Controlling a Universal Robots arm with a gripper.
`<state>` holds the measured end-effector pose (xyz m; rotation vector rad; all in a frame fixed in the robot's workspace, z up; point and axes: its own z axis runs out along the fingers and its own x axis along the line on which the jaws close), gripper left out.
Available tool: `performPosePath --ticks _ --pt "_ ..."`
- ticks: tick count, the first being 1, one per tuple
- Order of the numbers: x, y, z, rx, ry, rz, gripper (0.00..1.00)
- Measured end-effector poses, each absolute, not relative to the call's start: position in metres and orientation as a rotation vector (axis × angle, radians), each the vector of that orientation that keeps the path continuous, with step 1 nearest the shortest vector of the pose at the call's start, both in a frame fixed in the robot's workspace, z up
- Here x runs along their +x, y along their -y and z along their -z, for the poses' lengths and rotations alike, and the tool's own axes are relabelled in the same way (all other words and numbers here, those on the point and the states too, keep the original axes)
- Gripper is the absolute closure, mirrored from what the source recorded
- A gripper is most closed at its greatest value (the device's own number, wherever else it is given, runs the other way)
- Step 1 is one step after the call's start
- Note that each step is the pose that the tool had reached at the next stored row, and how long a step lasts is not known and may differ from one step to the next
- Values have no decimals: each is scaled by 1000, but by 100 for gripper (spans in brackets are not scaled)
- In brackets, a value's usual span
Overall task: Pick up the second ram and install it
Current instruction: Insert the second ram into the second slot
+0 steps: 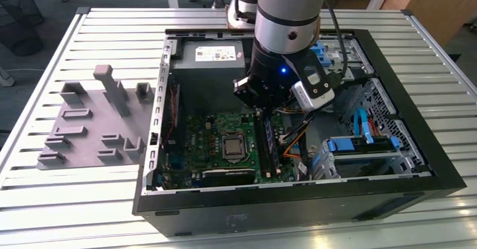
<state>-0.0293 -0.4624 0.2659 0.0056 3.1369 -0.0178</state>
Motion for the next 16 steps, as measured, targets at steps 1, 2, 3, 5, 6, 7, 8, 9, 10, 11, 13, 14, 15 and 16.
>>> performPosePath --ticks 1,2,3,5,6,7,8,9,10,11,13,14,15,16 --pt "-29 462 -266 6 -3137 18 86" --pt "-29 462 -266 6 -3137 18 86" --pt "-29 462 -266 6 -3137 18 86" --pt "-29 462 -265 6 -3137 17 86" --pt "-29 462 -264 6 -3137 17 86" --pt "-29 462 -263 8 -3137 17 86" --pt "-29 462 -261 11 -3137 18 86" --pt "-29 462 -260 13 -3137 18 86" --pt "-29 462 -258 14 -3137 18 86" --pt "-29 462 -257 15 -3137 18 86" --pt "-29 463 -254 16 -3137 18 86" --pt "-29 463 -253 17 -3137 18 86" --pt "-29 463 -252 19 -3137 18 86" --pt "-29 464 -251 23 -3137 18 86"
